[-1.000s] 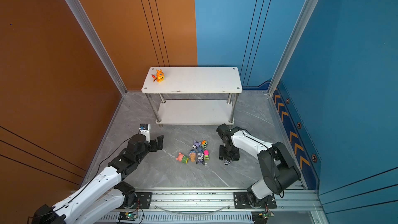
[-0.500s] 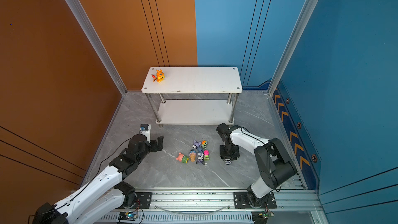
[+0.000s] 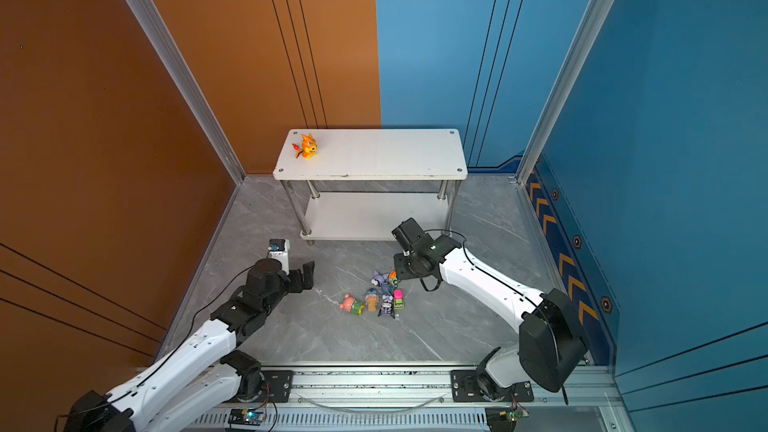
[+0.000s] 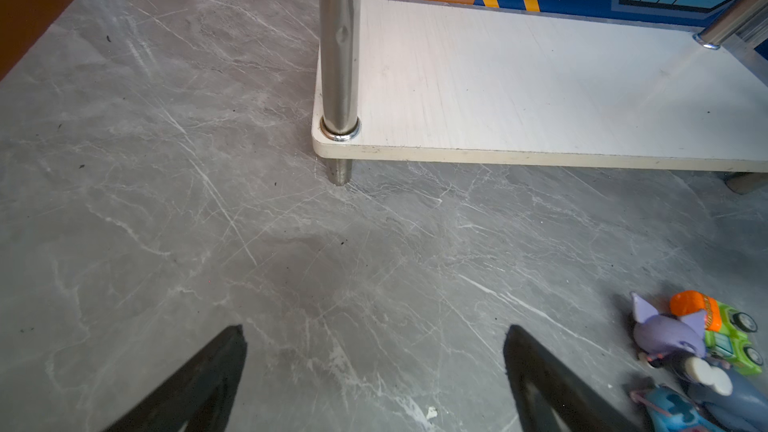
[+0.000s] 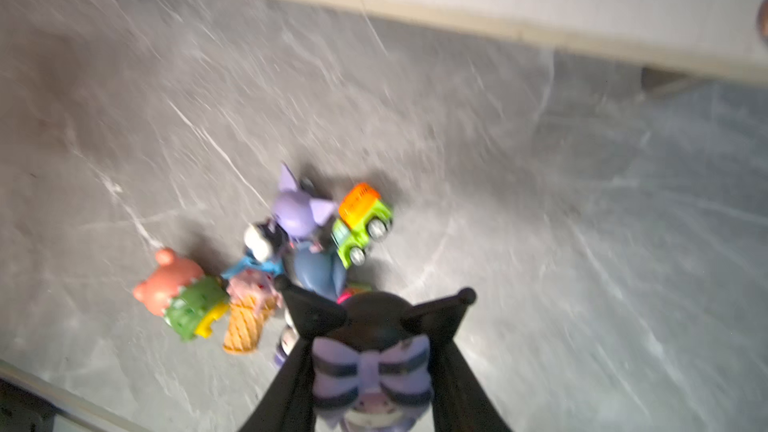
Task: Place and organize the plastic toys onto the shelf
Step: 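Carry the Kuromi figure with the right gripper back under the top shelf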
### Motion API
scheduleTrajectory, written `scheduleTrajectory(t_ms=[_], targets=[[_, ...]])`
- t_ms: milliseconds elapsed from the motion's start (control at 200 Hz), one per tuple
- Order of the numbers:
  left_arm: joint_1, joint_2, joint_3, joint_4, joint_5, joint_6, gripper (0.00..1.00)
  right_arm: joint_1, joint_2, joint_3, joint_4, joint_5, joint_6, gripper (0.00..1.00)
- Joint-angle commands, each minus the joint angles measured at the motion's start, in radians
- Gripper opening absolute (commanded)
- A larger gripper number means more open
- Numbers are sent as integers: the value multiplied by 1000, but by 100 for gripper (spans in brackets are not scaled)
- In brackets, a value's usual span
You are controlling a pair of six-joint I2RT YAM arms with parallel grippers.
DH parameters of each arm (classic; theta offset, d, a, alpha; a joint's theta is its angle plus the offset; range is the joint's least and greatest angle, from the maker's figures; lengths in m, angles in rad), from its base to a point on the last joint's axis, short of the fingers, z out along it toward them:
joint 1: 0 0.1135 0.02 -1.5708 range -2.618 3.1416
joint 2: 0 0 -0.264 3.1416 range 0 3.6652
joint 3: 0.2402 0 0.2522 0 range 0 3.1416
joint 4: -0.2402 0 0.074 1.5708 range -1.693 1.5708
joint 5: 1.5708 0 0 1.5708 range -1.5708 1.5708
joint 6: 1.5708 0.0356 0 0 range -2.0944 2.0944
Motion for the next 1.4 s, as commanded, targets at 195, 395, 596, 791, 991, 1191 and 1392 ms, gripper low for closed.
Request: scheduleTrajectory(t_ms=[195,395,596,791,991,1191,1392], targets=[[11,-11,-16,1,33,-34,98,80,208,84,595,96,-188,25],[9,-34,-21,-13,38,-50,98,105,439,275,736,54,-276,25],[9,-62,-30,-23,35,-61,98,108,621,429,844,14,-330,26],[9,-69,-28,-30,37,-57,98,89,769,543,936,-46,-330,27],[11,-69,-24,-27,37,-51,98,78,852,618,968,-81,-368,29],[11,-60,-31,-15,42,-53,98,75,901,654,1000,-91,-412,30],[12,-64,-26,-23,40,-43,98,69,963,733,1008,-91,-431,30]])
